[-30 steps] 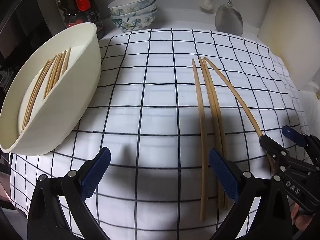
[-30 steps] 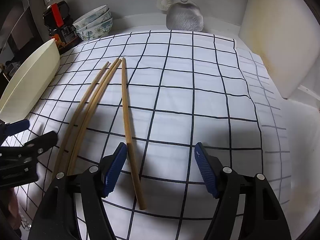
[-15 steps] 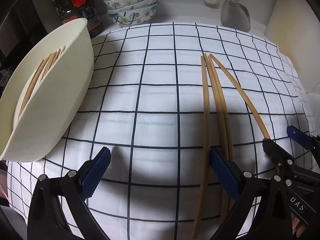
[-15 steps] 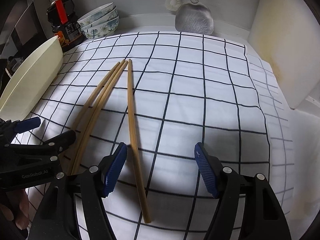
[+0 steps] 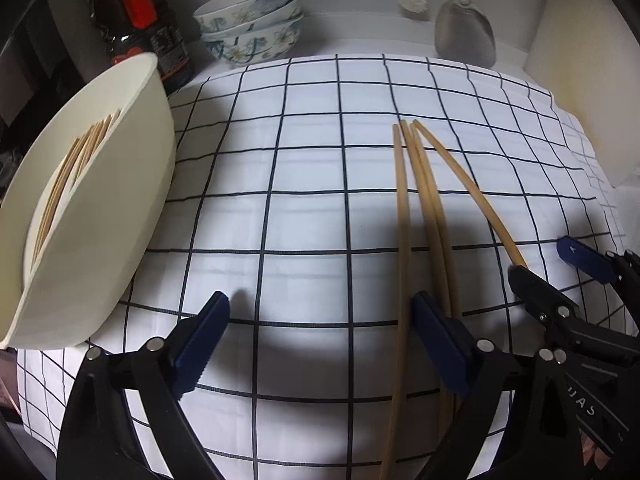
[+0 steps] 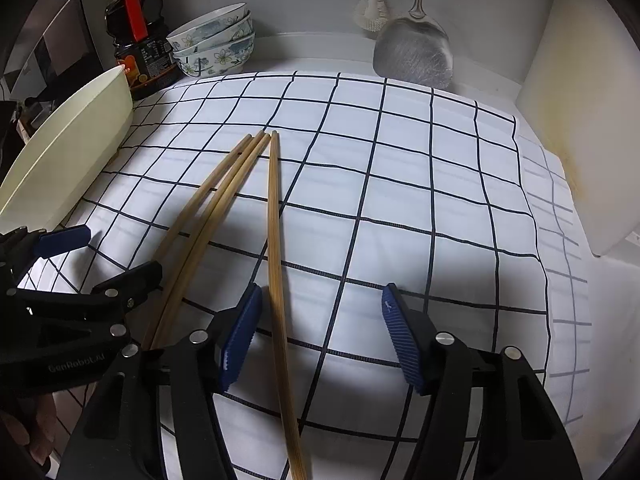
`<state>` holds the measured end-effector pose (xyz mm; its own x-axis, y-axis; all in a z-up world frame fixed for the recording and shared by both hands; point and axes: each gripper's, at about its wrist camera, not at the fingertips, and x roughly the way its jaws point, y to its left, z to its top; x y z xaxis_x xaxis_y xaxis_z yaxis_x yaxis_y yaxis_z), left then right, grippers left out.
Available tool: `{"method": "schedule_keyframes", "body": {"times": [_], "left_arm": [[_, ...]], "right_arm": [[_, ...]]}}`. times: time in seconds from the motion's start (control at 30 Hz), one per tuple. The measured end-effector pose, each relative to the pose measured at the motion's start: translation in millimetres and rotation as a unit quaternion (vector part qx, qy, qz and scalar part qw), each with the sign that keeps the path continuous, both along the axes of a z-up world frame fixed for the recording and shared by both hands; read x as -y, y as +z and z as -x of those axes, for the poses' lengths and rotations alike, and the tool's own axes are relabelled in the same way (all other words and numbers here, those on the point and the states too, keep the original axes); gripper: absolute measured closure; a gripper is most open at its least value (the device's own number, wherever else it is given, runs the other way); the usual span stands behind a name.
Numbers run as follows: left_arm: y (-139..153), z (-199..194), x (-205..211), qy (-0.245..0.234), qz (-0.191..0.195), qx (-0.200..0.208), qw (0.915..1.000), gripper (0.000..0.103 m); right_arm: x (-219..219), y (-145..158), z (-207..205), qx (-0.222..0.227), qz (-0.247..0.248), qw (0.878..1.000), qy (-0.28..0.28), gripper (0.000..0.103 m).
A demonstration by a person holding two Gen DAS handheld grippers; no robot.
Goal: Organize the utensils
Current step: 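Close the left tool on a wooden chopstick while the right tool grasps another, then lift both held chopsticks and carry them into the white bowl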
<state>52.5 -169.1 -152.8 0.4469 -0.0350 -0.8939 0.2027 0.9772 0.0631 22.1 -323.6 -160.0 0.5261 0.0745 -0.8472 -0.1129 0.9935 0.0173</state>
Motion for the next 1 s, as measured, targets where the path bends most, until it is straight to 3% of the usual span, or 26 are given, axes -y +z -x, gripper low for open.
{"method": "schedule_keyframes", "body": {"times": [0.17,0.37,0.43,0.57,0.83,1.0], "left_arm": [[4,4,7,-0.019,0.009,0.003,0.9998,0.041],[5,11,16,-0.038,0.023,0.003,0.999,0.07],[6,13,18,-0.04,0.026,0.002,0.9989,0.077],[6,16,17,-0.042,0.028,0.002,0.9987,0.096],[11,17,5,-0.035,0.043,-0.015,0.9983,0.096],[38,24,-2,-0.032,0.047,0.003,0.9984,0.096]], "right_arm": [[-4,0,2,0.006,0.003,1.0,0.01,0.057],[-8,2,4,0.007,0.005,1.0,0.017,0.078],[-11,2,5,0.009,0.011,1.0,0.019,0.095],[-10,2,7,0.009,0.012,1.0,0.016,0.095],[-6,9,16,-0.004,-0.022,1.0,-0.004,0.097],[-6,29,28,0.007,-0.039,0.999,-0.013,0.097]]}}
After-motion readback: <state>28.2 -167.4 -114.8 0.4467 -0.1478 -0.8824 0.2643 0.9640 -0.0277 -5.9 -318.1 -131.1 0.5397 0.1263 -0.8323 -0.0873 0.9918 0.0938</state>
